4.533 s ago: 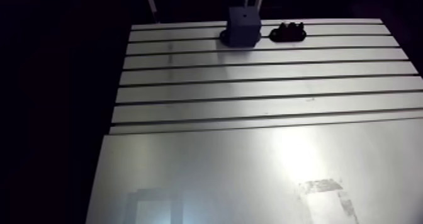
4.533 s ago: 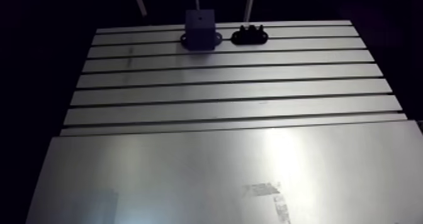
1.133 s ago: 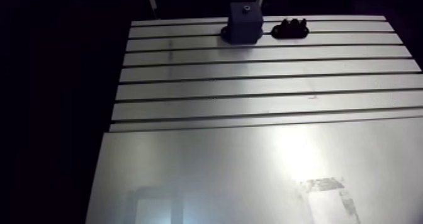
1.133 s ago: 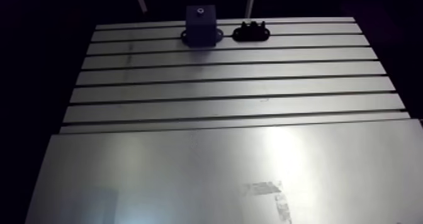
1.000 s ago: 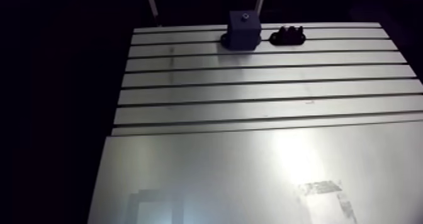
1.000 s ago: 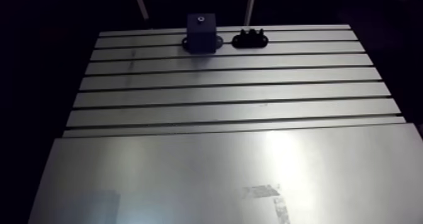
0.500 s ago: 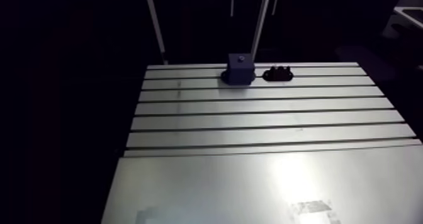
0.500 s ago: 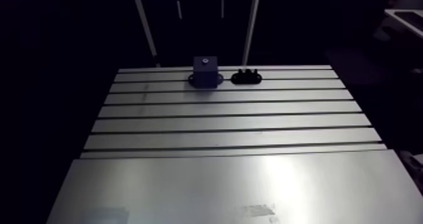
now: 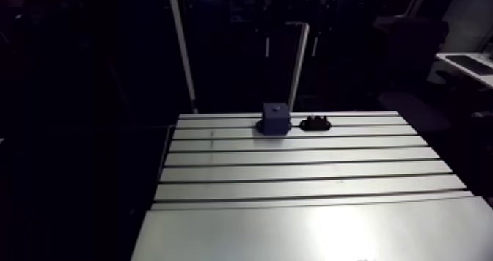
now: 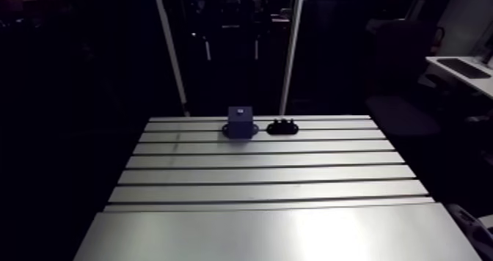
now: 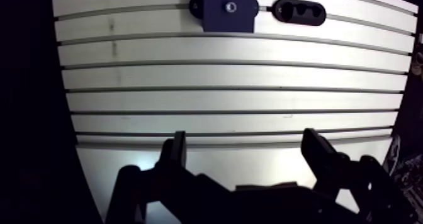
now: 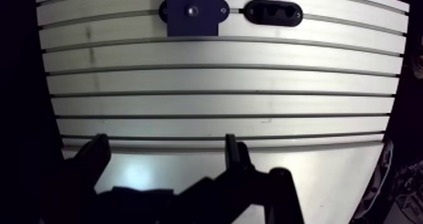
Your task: Pick up the M10 bolt and insert it into the hole until fully seated.
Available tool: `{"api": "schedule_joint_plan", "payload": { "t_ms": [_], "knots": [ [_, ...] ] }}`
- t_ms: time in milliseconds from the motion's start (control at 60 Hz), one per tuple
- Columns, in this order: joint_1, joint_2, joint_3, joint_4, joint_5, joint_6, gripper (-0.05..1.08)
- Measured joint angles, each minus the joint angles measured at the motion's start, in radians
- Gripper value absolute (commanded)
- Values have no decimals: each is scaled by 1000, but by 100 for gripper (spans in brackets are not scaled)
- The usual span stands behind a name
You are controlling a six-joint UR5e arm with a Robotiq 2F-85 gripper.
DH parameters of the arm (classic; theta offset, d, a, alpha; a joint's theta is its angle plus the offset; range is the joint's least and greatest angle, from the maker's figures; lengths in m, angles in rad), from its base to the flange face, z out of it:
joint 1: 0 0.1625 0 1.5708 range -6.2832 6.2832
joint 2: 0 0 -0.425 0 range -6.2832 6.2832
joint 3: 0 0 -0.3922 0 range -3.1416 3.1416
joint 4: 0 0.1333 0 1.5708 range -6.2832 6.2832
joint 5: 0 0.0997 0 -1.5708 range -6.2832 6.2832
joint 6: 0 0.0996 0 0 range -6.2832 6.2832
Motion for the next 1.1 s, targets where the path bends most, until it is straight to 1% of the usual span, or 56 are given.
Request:
{"api": "schedule_joint_plan", "payload": {
  "t_ms": [333,533,683,1100],
  "knots": [
    [-5,-118,104,-28,9,-6,1],
    [-6,-147,140,-53,14,-7,1],
    [-7,-152,134,-59,15,-8,1],
    [-2,-153,55,-28,18,-12,1]
  ]
}}
